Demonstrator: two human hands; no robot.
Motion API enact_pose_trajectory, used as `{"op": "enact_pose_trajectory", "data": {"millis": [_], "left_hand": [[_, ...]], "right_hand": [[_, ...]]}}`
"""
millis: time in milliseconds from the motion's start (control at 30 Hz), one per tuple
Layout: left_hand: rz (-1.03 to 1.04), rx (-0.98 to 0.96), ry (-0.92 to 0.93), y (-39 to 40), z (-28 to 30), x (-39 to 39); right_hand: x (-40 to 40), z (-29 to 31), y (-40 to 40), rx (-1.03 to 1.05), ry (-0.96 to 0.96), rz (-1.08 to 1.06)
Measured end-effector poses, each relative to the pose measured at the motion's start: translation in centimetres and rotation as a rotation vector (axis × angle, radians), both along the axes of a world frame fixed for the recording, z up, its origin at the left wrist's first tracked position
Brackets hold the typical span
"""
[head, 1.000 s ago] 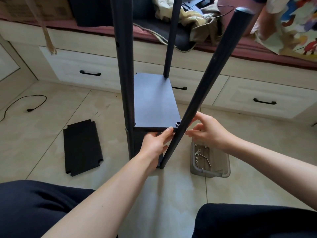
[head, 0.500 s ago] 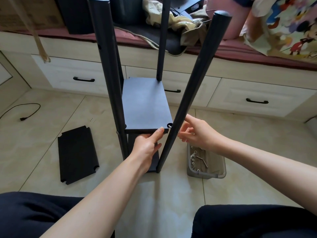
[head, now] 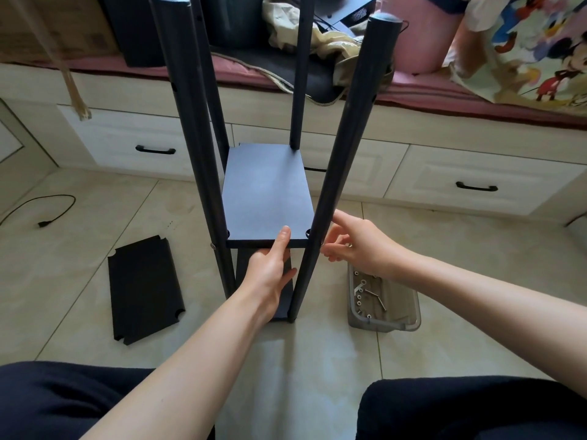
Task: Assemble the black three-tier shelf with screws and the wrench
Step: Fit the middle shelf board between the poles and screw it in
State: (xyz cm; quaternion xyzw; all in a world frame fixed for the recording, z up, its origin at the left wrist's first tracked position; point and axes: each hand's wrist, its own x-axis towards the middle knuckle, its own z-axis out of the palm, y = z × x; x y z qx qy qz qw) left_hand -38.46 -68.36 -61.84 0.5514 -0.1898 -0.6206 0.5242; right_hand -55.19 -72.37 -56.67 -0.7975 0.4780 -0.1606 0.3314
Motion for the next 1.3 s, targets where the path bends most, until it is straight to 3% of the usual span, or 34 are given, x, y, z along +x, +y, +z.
{"op": "enact_pose_trajectory", "data": {"millis": [767,933,1133,1300], "left_hand": [[-0.063,0.022,-0.027,0.7,-0.5,1.1],[-0.139,-0.020,0.014,1.2,-0.4,1.2],[-0.144,-0.038,-0.014,1.7,-0.3,1.9],[-0.152,-0.036,-0.043,2.3,-0.2,2.7]], "right_hand": [[0.1,-0.9,-0.2,0.026,-0.101,0.121],[0.1,-0.8,-0.1,-0.027,-0.018,0.179],[0.6,-0.2,0.0,-0.195,0.274,0.261],[1.3,0.1,0.3,-0.256,0.340,0.260]]}}
